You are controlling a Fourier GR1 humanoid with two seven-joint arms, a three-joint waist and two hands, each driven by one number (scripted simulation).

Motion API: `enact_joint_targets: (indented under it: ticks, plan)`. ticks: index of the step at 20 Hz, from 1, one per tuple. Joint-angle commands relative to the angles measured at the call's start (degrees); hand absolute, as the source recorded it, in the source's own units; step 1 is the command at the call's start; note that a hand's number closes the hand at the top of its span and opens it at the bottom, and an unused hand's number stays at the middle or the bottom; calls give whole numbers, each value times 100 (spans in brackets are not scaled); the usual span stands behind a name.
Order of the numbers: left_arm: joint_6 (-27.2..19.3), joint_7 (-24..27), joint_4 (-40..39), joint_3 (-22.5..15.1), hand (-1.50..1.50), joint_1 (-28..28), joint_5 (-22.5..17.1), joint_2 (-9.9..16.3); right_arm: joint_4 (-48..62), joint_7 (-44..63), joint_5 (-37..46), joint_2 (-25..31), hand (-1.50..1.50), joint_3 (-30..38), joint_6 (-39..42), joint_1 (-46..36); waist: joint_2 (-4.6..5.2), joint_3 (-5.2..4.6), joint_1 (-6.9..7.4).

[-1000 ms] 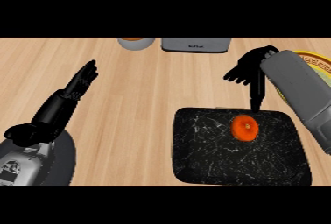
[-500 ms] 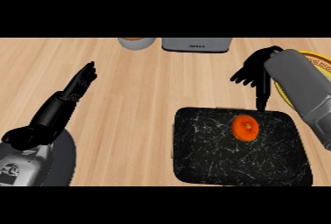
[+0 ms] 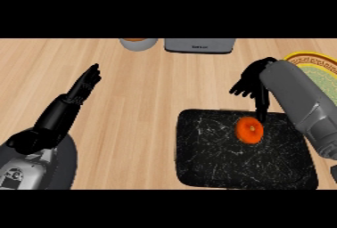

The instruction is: Pick the squash from the tray and place it in the plate

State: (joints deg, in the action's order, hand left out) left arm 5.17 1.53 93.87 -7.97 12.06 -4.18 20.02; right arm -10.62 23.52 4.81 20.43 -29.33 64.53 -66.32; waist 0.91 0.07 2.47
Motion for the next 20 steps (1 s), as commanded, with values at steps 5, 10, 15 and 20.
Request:
enact_joint_targets:
  ticks: [5,10,15,20]
  plan:
    - [52,-259,164,77,0,-14,82,-75,67,-284,443,-186,-150,-98,369,120,-17,0,-26]
    - [348,67,-308,473,0,73,-55,74,-220,-477,667,-323,-150,-180,370,729,-48,-4,-154]
    - [212,-48,-39,366,0,-204,90,-104,-371,-285,747,-492,-150,-186,577,857,-92,-7,-207]
    - [107,-91,197,214,0,-207,223,-296,-524,-489,937,-508,-150,-315,535,1081,-62,-4,-139]
